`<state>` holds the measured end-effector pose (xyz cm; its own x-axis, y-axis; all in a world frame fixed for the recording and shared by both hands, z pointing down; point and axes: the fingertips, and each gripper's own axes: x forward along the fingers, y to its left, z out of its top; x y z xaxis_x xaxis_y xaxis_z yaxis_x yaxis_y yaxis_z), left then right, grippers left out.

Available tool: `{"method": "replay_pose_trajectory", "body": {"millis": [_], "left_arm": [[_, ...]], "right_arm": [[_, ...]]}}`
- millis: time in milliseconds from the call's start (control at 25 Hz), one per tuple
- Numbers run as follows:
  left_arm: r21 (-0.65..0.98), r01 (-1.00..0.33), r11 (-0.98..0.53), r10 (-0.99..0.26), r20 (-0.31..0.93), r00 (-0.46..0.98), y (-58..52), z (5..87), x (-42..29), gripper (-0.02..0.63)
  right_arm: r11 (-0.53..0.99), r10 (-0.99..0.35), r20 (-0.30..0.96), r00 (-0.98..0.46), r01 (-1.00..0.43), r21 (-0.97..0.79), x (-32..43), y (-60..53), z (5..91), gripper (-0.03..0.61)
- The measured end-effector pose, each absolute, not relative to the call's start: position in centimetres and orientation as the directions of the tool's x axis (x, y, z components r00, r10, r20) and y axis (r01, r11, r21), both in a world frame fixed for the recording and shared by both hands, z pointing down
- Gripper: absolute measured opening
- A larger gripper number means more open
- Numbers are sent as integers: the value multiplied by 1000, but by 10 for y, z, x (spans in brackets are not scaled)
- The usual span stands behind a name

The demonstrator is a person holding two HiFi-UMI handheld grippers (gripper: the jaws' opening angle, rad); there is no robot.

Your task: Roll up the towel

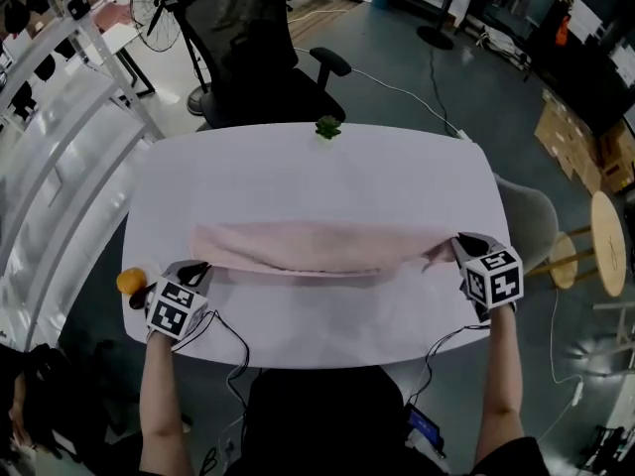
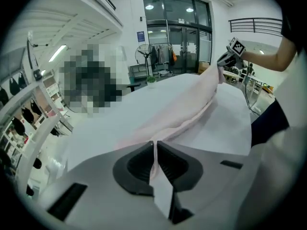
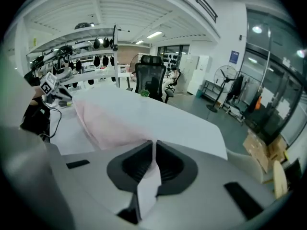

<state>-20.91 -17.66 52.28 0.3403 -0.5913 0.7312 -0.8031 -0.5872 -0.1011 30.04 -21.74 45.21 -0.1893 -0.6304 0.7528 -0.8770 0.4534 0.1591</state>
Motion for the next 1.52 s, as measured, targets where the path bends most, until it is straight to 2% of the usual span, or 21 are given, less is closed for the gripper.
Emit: {"method": "replay_pose_trajectory", "body": {"millis": [280, 400, 560, 680, 800, 1000, 1200, 1440, 1520], "left_arm": [[-107, -862, -495, -666, 684, 298, -188, 481, -244, 35], [-103, -867, -488, -655, 700, 285, -193, 493, -239, 35], [-111, -859, -500, -633, 724, 274, -201, 509, -227, 35], [-136, -861, -490, -645, 722, 253, -210, 511, -228, 35], [-134, -868, -477, -654, 714, 249, -215, 511, -230, 35], [-133, -876, -464, -660, 711, 242, -222, 513, -233, 35], [-135, -882, -452, -663, 712, 231, -224, 516, -233, 36], [-139, -883, -449, -670, 706, 230, -224, 514, -234, 35], [-139, -881, -451, -673, 701, 234, -224, 513, -233, 36]], "right_arm": [[467, -558, 814, -160, -872, 149, 322, -278, 485, 51], [423, -548, 834, -69, -883, 205, 329, -307, 520, 149], [389, -580, 814, 29, -868, 308, 336, -316, 533, 192], [392, -617, 787, 3, -866, 311, 337, -307, 525, 209], [444, -596, 799, -76, -860, 250, 334, -281, 530, 225], [509, -491, 858, -148, -848, 145, 322, -238, 566, 225], [455, -438, 884, -163, -888, 62, 310, -232, 603, 211], [408, -443, 888, -125, -910, 75, 312, -236, 616, 118], [423, -454, 885, -106, -900, 109, 311, -235, 609, 58]]}}
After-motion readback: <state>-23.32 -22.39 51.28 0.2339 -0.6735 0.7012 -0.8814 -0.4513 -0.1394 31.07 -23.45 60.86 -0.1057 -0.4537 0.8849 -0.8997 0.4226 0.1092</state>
